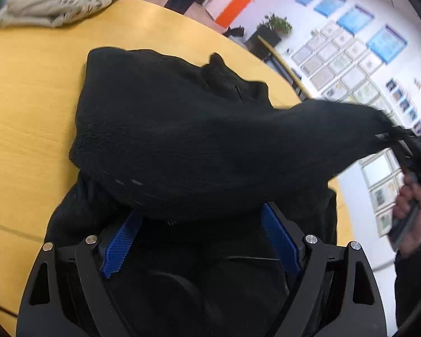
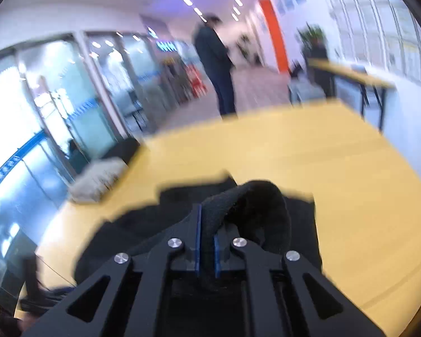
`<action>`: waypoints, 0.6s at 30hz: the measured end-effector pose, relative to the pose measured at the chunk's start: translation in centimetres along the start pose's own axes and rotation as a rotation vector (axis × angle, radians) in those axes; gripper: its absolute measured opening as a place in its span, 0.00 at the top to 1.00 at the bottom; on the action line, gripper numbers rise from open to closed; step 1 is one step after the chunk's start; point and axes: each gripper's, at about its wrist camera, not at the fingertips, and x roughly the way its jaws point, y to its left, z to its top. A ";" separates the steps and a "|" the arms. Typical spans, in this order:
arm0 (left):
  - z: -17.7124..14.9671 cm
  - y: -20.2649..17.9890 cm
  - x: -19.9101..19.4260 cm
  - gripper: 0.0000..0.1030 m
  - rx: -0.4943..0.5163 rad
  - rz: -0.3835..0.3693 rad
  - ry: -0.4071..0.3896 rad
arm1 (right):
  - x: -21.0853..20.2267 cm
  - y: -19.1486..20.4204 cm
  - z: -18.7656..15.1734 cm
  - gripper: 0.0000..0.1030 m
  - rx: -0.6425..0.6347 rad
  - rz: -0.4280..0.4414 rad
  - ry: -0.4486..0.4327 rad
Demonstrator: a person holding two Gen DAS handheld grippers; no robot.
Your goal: Fold clothes
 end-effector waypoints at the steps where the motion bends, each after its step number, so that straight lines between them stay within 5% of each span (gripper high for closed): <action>1: 0.1 0.3 -0.2 0.16 0.001 -0.015 -0.007 | -0.9 0.9 1.3 0.94 -0.005 0.013 -0.035; 7: -0.1 1.5 -0.3 0.24 0.010 0.014 -0.051 | -4.4 -0.7 2.3 0.95 0.103 -0.033 -0.125; 12: -0.4 4.5 -1.7 0.45 -0.091 0.104 -0.097 | 1.7 -9.5 -7.0 0.95 0.257 -0.157 0.177; 15: -0.9 4.4 -2.3 0.47 -0.070 0.137 -0.096 | 6.0 -11.4 -13.2 0.95 0.276 -0.182 0.358; 18: -1.3 4.0 -2.6 0.50 -0.050 0.176 -0.104 | 5.6 -11.2 -14.1 0.95 0.240 -0.161 0.322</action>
